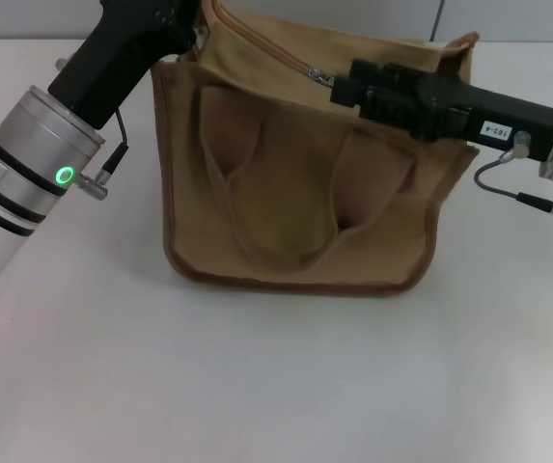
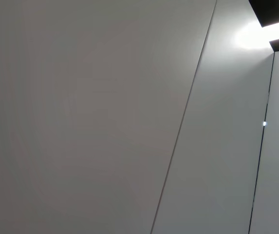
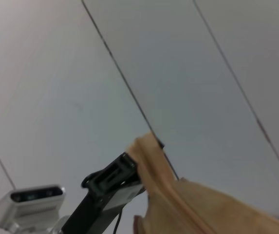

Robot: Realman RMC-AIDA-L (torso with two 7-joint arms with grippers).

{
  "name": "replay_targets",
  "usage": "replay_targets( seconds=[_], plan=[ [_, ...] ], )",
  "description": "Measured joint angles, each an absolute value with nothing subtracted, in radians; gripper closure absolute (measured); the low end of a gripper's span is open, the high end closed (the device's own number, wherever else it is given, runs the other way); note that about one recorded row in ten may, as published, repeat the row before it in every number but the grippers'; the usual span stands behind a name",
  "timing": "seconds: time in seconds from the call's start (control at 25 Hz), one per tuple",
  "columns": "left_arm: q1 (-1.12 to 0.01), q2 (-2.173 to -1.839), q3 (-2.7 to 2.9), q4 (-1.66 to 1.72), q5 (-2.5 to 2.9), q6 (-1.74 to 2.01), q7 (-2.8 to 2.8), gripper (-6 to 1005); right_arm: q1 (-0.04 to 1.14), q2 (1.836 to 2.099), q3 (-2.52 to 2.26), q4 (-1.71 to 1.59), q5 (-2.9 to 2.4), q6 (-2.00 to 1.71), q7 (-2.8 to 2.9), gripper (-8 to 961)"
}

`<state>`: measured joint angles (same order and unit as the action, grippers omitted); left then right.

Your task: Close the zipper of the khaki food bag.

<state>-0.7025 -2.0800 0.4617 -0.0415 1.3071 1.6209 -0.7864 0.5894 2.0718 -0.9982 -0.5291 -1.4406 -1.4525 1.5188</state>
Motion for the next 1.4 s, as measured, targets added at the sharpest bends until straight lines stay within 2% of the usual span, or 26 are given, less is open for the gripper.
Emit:
replay_targets(
  seconds=[1.4],
  plan=[
    [-0.723, -2.080, 0.462, -0.041, 1.300, 1.591, -0.778, 975, 0.612, 2.076, -1.010, -0.493, -1.480, -1.465, 1.608, 337]
  ],
)
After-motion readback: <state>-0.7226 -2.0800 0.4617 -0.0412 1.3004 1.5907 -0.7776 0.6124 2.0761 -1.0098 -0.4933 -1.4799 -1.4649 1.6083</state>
